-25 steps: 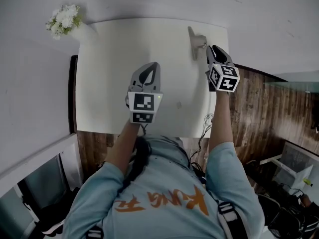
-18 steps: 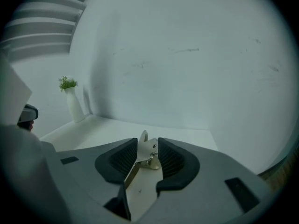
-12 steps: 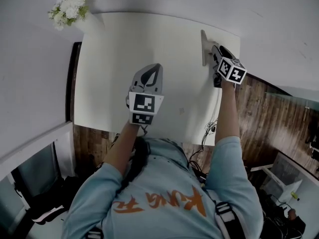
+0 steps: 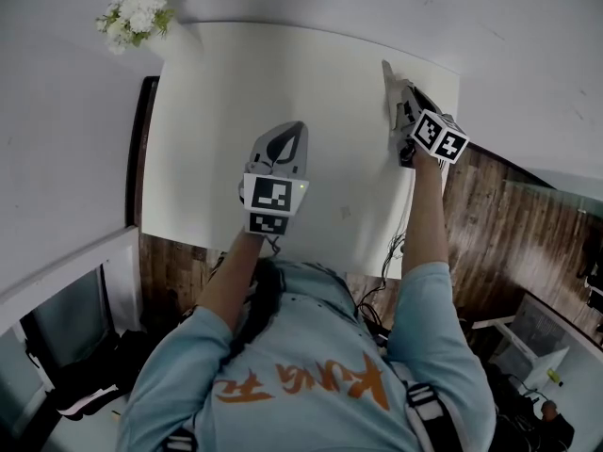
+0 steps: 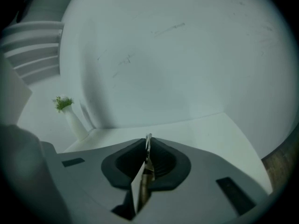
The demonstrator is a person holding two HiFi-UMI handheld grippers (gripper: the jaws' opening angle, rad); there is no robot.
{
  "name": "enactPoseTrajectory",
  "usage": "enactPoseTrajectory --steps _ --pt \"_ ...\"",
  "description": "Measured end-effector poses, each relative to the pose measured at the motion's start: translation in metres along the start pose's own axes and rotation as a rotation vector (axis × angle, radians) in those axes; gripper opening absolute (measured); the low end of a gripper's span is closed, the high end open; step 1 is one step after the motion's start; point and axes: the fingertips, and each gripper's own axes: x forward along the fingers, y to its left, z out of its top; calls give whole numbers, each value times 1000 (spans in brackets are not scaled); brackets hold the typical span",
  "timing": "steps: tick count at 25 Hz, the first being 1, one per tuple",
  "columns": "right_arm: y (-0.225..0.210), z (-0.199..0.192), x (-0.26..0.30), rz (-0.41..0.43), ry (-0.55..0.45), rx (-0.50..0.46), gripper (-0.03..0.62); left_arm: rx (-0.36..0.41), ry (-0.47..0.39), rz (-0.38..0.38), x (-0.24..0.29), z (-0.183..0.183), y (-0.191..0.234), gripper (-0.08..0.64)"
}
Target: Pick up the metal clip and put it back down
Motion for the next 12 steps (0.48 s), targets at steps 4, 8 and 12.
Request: enactPoseTrajectory --steps 4,8,12 --pt "24 3 0 34 5 -17 20 4 -28 8 -8 7 0 17" --pt "52 5 -13 48 -10 -25 18 16 -68 25 -27 18 0 17" --pt "92 28 -51 60 -114 -71 18 27 -117 44 -51 30 2 17"
